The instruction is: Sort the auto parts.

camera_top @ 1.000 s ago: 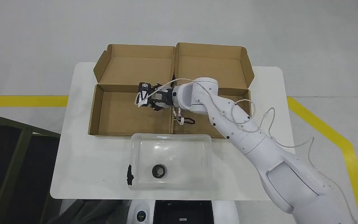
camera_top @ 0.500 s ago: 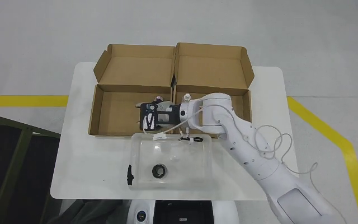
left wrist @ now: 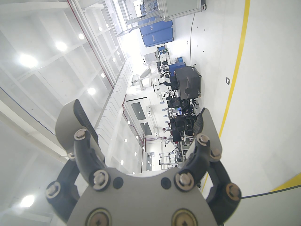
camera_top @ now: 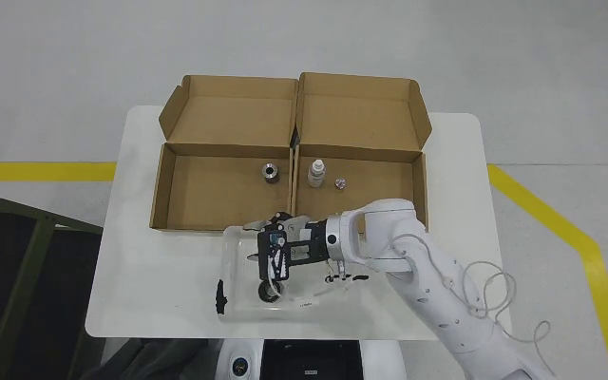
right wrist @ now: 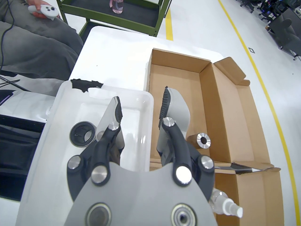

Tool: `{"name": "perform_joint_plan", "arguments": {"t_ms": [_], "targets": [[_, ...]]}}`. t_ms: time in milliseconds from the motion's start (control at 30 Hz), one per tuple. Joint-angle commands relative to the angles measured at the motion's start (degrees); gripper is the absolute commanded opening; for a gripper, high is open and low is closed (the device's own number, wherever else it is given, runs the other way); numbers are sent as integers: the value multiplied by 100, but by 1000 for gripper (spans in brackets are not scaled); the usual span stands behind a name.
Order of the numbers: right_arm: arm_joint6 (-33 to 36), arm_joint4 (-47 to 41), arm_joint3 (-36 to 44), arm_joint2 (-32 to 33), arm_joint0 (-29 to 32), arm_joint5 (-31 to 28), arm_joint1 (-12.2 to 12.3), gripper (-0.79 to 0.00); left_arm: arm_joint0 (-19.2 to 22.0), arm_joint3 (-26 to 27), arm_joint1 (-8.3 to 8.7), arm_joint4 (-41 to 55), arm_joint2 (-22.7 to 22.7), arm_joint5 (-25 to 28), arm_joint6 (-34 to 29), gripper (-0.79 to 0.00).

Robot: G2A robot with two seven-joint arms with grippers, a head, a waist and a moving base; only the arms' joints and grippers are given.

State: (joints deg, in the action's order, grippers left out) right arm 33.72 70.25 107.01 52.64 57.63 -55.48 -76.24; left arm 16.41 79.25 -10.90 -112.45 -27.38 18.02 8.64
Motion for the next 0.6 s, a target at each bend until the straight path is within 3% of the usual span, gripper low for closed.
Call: {"name": "perform_joint_plan", "arguments": {"t_ms": [0,367,567], "targets": [[60,6,105,24,206,-82,49,-465,0,0,0,0,0,0,0,0],[288,276,434,-75,902,-252,269,-468,0,0,0,0,0,0,0,0],[243,484,396,-185,1064,-252,371,-425,0,0,0,0,0,0,0,0]]}}
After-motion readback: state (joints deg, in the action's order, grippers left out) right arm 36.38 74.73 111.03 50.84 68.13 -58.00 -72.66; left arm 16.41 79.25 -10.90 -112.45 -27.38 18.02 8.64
